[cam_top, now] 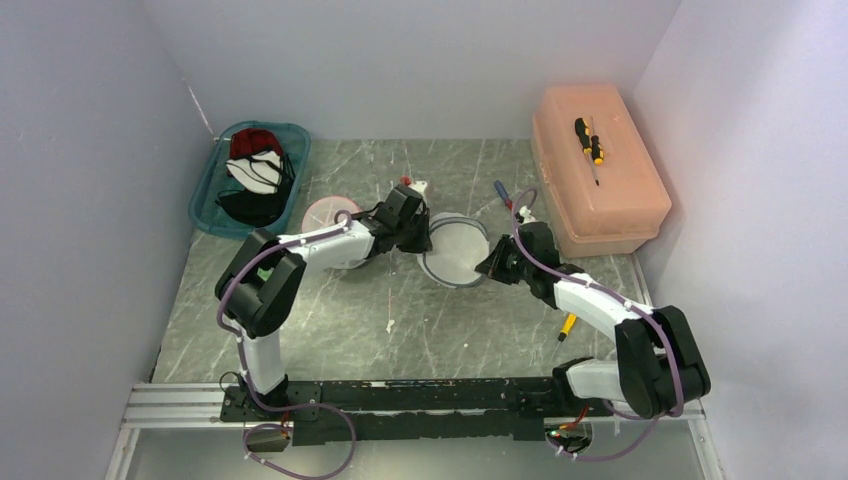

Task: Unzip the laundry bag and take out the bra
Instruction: Close the laundry bag at the center of the board.

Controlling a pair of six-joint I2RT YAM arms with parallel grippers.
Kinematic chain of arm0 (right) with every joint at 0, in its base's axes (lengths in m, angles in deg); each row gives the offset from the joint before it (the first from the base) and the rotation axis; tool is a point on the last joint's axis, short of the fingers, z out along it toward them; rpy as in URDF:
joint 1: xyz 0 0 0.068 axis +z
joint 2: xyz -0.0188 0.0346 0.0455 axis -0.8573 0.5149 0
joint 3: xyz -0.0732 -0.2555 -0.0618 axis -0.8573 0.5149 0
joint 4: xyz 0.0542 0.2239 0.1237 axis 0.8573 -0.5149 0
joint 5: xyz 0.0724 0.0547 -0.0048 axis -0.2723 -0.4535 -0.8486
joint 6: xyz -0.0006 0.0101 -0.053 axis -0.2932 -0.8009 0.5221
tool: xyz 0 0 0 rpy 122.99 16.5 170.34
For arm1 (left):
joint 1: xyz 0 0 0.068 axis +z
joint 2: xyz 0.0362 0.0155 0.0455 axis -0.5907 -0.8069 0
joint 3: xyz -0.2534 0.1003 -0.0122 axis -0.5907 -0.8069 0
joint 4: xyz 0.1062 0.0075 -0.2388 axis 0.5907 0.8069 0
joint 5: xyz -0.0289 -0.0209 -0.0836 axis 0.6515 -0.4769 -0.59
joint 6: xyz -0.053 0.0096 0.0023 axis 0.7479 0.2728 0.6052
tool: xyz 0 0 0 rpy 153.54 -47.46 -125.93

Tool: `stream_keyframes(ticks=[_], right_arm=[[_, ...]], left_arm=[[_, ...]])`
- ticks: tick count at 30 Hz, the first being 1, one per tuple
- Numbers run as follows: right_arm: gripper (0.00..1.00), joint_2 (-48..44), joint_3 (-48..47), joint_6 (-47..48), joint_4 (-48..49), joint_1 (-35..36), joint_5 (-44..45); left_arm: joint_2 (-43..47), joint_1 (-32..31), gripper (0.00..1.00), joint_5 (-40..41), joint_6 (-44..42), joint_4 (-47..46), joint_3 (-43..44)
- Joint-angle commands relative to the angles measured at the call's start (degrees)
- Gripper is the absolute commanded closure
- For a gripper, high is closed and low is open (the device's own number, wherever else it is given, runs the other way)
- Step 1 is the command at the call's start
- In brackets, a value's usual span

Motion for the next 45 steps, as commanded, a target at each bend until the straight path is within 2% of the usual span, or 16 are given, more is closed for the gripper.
stream_keyframes(ticks=[1,4,6,8,11,18,22,26,29,32,35,39,41,45], right_arm=[[1.0,-1.19,0.69,1.83,-3.88,-0.02,2.74],[1.0,-2.99,0.09,3.19,-6.32,-0.02,2.88],[1.0,-4.12,-0.02,3.84,-7.31,-0.02,2.64],[1.0,-5.04,-0.12,4.4,-8.21,0.11,2.12],[1.0,-6.34,0.07,5.38,-9.13,0.24,1.5],[1.0,-6.79,0.19,6.18,-10.15,0.26,-0.1],[1.0,-6.78,0.1,6.48,-10.32,0.24,-1.11],[1.0,-6.78,-0.28,6.71,-10.48,0.25,-2.37],[1.0,-7.04,-0.31,6.77,-10.63,0.25,-2.9],[1.0,-7.51,-0.47,6.82,-10.9,0.27,-3.36],[1.0,-8.48,-0.75,6.98,-11.55,0.26,-3.95],[1.0,-10.6,-1.31,7.58,-12.82,0.24,-5.45],[1.0,-11.75,-1.67,7.92,-13.5,0.25,-7.04],[1.0,-16.07,-1.78,7.53,-14.1,0.22,-10.61]], left_arm=[[5.02,1.44,0.84,7.44,-2.61,-4.56,-0.81],[9.07,1.46,0.45,7.21,-3.9,-0.75,0.04],[10.52,1.46,0.3,7.37,-6.0,2.78,2.21],[11.23,1.44,0.26,7.71,-8.76,5.67,4.78],[10.05,1.45,0.26,6.06,-15.53,7.58,7.97],[1.82,0.69,0.24,-14.28,-32.0,13.71,15.88],[1.17,-0.49,0.22,-16.98,-36.37,12.95,14.88],[-1.3,-1.91,0.22,-14.06,-40.13,14.69,15.76],[-2.56,-2.48,0.24,-11.55,-41.18,14.62,16.12],[-4.23,-2.49,0.31,-8.36,-41.32,13.95,16.95],[-6.24,-2.42,0.49,-3.77,-40.46,14.38,18.91],[-5.43,-2.0,0.75,-1.71,-37.83,12.07,17.52],[-4.2,-1.89,0.96,-1.64,-35.8,11.08,16.16],[-1.02,-1.87,0.97,-2.73,-26.32,13.45,14.45]])
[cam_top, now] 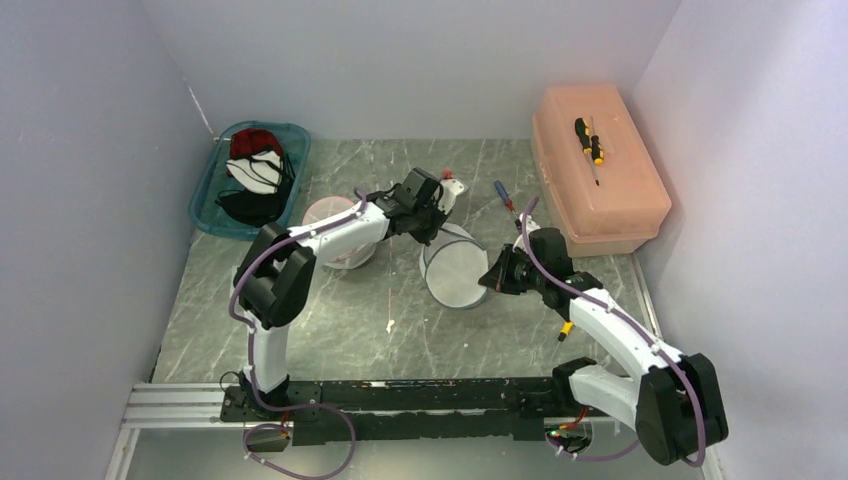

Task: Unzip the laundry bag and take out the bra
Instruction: Close the laundry bag at the center of the board.

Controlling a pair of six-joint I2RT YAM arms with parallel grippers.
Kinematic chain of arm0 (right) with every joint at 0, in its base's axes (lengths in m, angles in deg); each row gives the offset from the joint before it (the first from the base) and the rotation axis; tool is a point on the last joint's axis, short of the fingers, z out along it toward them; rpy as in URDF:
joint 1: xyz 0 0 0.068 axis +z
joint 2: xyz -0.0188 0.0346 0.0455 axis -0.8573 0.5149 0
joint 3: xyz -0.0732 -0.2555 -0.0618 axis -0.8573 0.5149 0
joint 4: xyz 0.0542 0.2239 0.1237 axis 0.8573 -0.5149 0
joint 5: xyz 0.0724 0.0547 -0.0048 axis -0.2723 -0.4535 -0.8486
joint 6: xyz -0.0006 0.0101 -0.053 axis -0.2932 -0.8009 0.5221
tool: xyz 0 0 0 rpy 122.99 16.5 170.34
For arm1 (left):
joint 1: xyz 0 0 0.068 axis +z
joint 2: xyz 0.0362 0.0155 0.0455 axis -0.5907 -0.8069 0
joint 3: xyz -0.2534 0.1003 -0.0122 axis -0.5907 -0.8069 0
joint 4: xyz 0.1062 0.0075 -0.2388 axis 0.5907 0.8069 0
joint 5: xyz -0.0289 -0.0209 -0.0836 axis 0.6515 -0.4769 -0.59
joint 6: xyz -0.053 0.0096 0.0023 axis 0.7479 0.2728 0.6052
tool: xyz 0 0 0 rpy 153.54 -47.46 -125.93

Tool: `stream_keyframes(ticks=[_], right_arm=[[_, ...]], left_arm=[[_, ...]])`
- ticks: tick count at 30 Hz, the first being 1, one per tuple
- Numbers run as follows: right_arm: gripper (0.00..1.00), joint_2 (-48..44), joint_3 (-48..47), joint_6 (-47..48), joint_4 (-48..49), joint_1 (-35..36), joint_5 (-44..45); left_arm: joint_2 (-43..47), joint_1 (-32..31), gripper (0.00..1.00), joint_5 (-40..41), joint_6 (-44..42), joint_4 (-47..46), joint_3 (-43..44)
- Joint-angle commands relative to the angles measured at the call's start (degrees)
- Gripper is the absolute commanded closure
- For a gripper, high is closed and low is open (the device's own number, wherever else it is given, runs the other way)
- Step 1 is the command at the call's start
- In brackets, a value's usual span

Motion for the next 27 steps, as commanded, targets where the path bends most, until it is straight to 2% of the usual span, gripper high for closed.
stream_keyframes(ticks=[1,8,14,18,20,23,27], right_arm=[[1.0,-5.62,-1.6,0.12,-0.2,0.06,-5.48],[1.0,-15.8,0.86,-5.86,6.53,-0.45,-12.24],[1.0,-19.47,0.54,-8.49,7.02,-0.73,-10.61],[1.0,-19.94,5.77,-12.94,12.59,-1.95,-11.01],[1.0,-18.75,8.8,-15.43,17.81,-3.16,-14.59],[1.0,-16.72,11.5,-17.55,23.59,-4.67,-18.78],[1.0,-13.61,12.71,-17.97,27.14,-6.08,-21.74]], left_arm=[[6.67,0.01,0.97,-0.6,11.39,0.11,-2.72],[17.21,0.01,0.97,-9.23,34.93,-8.09,-16.06],[22.32,0.0,0.97,-12.02,56.3,-16.2,-26.09],[24.0,-0.04,0.97,-12.14,64.97,-20.92,-31.84],[25.24,0.0,0.97,-10.7,65.54,-22.84,-34.24],[26.42,0.92,0.97,-9.04,61.85,-20.13,-35.4],[25.66,3.38,0.97,-8.99,57.37,-17.59,-35.47]])
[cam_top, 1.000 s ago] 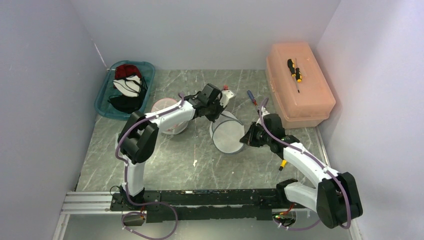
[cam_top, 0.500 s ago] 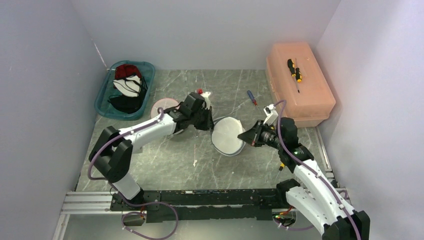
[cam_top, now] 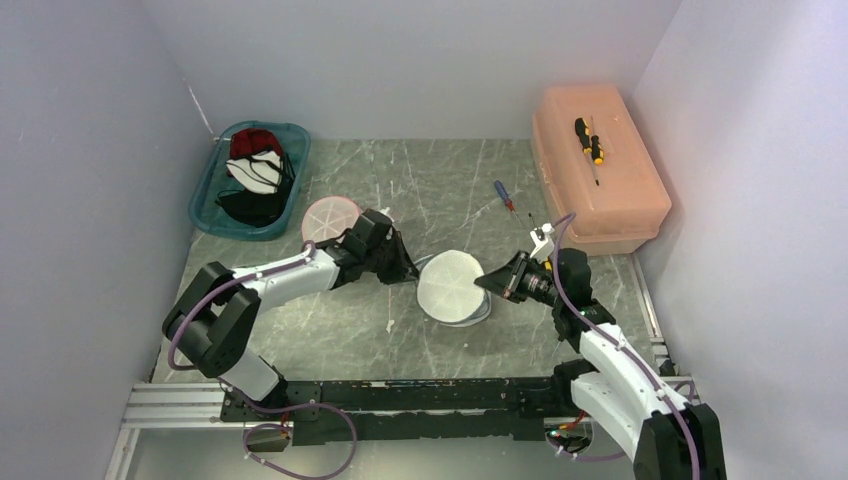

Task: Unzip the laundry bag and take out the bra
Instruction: Close the laundry bag at the center of the board.

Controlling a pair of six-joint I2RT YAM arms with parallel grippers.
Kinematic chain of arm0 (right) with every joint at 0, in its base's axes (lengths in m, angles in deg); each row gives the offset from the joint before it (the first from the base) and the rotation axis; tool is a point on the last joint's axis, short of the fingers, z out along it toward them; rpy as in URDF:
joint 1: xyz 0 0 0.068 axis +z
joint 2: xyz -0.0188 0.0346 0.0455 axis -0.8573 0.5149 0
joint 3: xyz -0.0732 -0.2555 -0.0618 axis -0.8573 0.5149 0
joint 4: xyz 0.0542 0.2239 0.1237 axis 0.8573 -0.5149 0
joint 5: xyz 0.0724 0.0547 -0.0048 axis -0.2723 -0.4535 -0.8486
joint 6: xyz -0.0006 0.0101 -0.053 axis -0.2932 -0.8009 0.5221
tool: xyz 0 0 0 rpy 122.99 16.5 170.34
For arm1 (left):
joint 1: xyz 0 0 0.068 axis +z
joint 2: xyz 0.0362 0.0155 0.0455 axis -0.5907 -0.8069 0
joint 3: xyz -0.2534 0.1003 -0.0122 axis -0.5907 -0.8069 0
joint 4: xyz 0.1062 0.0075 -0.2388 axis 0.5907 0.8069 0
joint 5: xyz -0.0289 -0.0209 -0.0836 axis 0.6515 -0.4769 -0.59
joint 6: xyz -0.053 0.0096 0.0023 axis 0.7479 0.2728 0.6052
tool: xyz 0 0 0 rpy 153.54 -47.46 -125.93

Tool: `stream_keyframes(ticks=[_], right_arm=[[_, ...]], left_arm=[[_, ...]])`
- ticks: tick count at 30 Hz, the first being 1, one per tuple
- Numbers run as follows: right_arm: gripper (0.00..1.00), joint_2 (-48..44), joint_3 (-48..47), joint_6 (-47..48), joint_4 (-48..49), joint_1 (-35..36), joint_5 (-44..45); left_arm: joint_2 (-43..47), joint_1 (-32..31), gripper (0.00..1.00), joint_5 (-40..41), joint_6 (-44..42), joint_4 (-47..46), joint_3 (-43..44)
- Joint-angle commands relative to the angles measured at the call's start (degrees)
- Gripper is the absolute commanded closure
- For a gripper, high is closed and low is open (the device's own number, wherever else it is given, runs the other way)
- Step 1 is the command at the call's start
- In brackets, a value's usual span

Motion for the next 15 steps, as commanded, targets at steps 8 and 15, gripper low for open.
stream_keyframes(ticks=[8,15], right_arm=[[1.0,8.76,3.06,-4.0,18.48,-3.65,-5.05],[1.0,12.86,5.82,-4.17,22.64,-3.6,2.19]], left_arm=[[-2.73,3.58,0.97,-3.07,-5.72,-2.15,1.69],[-3.8,3.58,0.97,-3.11,-6.94,-1.6,2.3]])
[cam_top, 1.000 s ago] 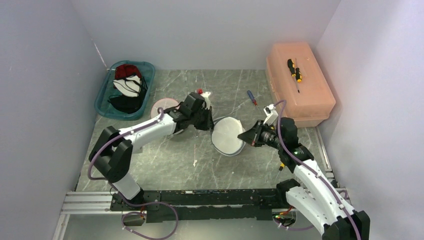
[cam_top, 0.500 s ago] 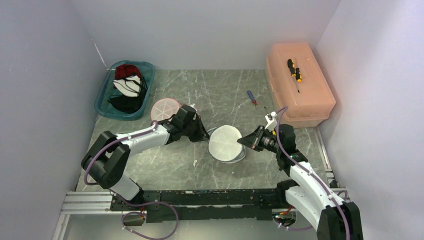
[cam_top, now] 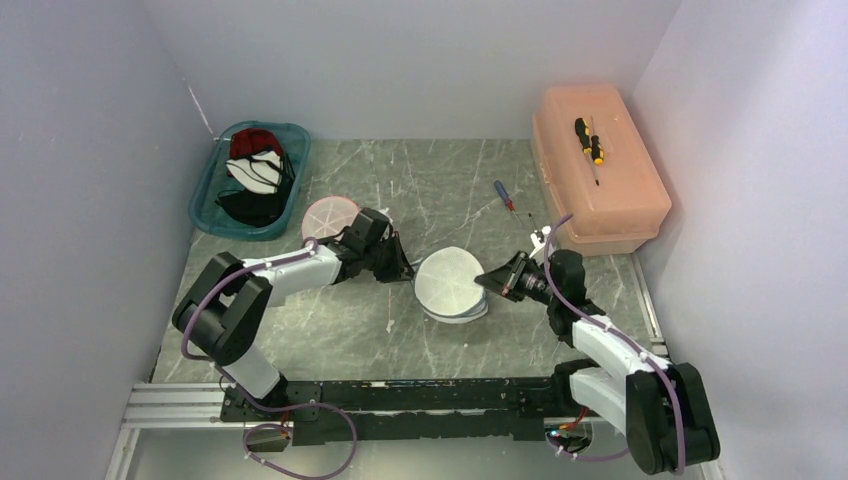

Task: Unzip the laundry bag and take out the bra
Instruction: Close the laundry bag at the center of the board.

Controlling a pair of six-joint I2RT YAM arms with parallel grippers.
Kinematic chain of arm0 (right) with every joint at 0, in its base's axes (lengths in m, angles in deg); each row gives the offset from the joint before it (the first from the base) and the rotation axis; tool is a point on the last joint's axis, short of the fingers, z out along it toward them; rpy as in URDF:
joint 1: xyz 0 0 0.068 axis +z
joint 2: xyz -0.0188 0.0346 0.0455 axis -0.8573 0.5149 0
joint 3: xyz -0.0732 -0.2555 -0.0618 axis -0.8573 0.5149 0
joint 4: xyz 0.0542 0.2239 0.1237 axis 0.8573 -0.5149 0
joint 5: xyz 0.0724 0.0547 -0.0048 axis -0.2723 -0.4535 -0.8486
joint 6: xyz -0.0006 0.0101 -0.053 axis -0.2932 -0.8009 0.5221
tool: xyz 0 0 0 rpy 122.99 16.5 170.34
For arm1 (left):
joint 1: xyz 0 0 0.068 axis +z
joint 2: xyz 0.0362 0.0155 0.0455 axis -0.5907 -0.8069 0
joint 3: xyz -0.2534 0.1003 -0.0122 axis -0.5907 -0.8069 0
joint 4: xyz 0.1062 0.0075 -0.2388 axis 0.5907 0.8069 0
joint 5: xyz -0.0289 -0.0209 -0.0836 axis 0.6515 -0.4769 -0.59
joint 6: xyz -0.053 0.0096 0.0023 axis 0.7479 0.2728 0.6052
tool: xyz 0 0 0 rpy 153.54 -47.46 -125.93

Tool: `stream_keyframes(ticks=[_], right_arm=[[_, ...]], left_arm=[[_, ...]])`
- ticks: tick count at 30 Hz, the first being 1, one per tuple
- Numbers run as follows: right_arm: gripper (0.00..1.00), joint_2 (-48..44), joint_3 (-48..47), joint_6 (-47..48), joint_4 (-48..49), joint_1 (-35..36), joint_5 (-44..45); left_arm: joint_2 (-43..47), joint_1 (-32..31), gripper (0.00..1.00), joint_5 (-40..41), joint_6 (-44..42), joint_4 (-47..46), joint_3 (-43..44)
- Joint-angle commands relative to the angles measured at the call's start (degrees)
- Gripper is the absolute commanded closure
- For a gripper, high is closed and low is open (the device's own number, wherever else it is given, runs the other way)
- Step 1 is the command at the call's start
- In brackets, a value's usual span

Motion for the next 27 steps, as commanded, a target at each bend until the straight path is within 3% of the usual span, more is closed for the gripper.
stream_keyframes(ticks=[1,11,17,21,27], right_arm=[[1.0,2.24,2.29,-1.32,9.36,-0.2,4.9],[1.0,9.45,4.24,1.42,11.0,1.55,15.12],[1.0,14.15,3.1,2.28,10.36,2.51,18.01],[1.0,15.95,2.11,2.58,9.17,3.82,19.63],[1.0,16.97,0.56,3.47,7.73,5.69,21.41]], left_arm=[[-0.56,0.15,0.97,-1.26,-2.23,-0.62,2.1],[-1.04,0.15,0.96,0.17,-3.8,2.49,3.74],[1.6,0.1,0.67,2.11,-5.28,6.88,4.72],[5.79,0.02,0.53,4.1,-6.72,11.47,6.28],[12.28,-2.3,0.48,5.6,-8.77,12.93,9.26]])
